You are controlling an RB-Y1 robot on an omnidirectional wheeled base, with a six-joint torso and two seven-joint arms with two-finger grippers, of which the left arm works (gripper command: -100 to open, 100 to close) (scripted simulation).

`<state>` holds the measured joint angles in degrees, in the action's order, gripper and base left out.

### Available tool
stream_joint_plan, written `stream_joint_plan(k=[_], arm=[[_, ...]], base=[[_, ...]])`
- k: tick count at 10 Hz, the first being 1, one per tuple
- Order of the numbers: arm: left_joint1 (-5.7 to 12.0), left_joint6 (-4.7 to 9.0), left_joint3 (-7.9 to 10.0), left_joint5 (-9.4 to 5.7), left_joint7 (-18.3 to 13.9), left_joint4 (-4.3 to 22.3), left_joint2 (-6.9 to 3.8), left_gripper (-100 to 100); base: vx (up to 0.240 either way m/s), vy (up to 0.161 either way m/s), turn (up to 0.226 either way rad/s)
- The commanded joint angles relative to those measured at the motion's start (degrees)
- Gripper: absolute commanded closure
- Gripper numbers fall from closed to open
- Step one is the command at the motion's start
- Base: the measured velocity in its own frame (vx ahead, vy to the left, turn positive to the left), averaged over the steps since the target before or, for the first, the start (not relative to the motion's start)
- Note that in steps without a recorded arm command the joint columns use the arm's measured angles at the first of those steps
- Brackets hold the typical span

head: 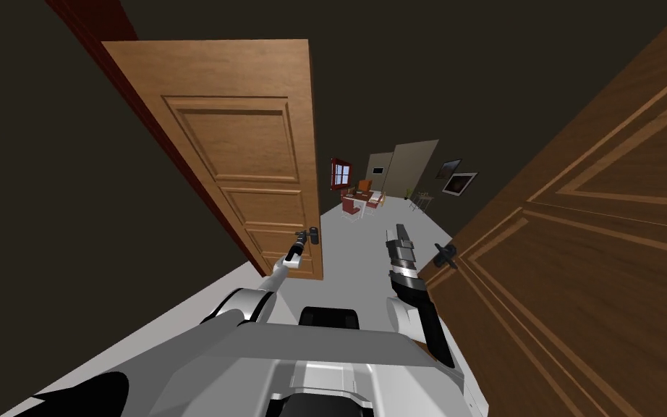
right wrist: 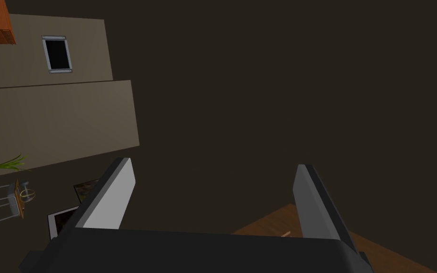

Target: Push the door open

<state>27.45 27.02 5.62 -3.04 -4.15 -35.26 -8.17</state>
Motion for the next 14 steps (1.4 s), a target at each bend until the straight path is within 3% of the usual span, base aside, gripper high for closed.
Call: stream_joint_plan(k=[1, 14], arm=[[0.22, 0.05, 0.72, -0.23, 0.29, -0.1, -0.45, 100], [-0.64, 0.3, 7.01, -2.4, 2.54, 0.62, -3.2, 100]], base=[[0.155, -0.072, 0.043], [0.171, -0.084, 0.055]])
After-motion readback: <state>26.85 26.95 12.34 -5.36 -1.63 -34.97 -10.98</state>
